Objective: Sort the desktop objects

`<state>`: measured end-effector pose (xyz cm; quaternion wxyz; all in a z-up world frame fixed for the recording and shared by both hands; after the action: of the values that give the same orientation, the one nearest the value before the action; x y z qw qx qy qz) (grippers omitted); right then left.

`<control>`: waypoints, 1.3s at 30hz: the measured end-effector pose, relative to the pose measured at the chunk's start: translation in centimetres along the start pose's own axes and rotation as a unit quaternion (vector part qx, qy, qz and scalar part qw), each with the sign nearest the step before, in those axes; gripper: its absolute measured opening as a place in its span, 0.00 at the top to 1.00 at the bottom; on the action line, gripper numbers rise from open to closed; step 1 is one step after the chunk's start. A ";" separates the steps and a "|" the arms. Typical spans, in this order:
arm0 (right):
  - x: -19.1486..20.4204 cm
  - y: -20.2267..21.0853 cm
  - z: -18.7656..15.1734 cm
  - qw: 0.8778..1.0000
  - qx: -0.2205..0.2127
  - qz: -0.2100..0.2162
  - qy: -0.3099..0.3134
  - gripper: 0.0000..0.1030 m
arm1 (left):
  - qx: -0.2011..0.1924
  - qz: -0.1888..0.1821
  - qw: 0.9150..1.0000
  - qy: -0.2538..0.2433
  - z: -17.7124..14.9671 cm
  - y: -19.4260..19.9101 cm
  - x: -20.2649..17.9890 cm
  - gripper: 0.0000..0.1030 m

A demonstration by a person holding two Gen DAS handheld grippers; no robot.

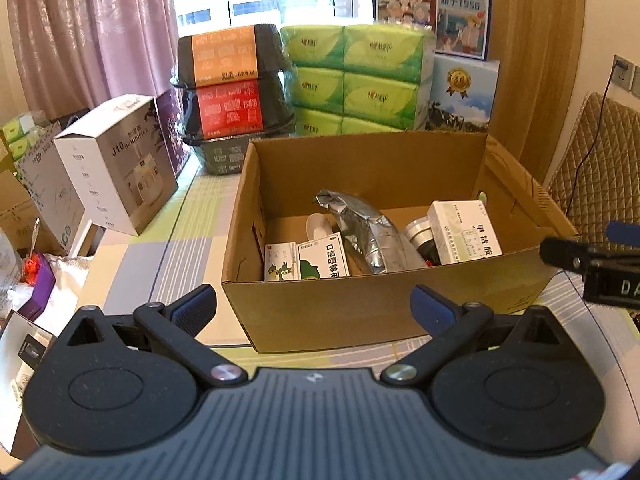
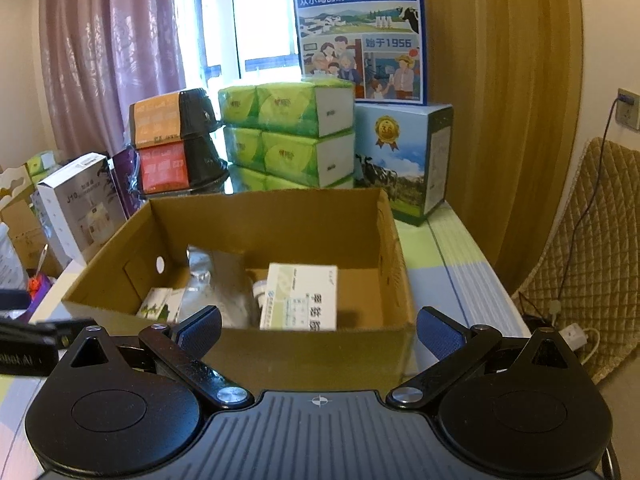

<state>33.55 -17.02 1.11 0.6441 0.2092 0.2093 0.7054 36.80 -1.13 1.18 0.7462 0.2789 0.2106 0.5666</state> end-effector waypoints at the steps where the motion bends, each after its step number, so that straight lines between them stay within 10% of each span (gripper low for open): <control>1: -0.2 0.4 -0.3 1.000 0.001 0.000 -0.001 0.02 | -0.001 -0.001 1.000 0.001 -0.1 0.3 -0.1 0.02; 39: -0.6 10.3 -6.5 0.999 0.017 0.013 -0.025 0.02 | 0.013 -0.006 0.999 0.050 -8.5 9.7 -1.3 0.01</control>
<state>21.45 -18.64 1.56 0.6364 0.2409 0.2026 0.7042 24.00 1.06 1.11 0.7343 0.2585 0.2563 0.5730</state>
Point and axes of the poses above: each gripper's, at about its wrist camera, not at the fingertips, and y roughly against the way its jaws point, x to its left, z to its top, the point moved 5 cm from there along -y, roughly the way its jaws point, and after that the axes turned 5 degrees about -z, right-handed, at the moved point
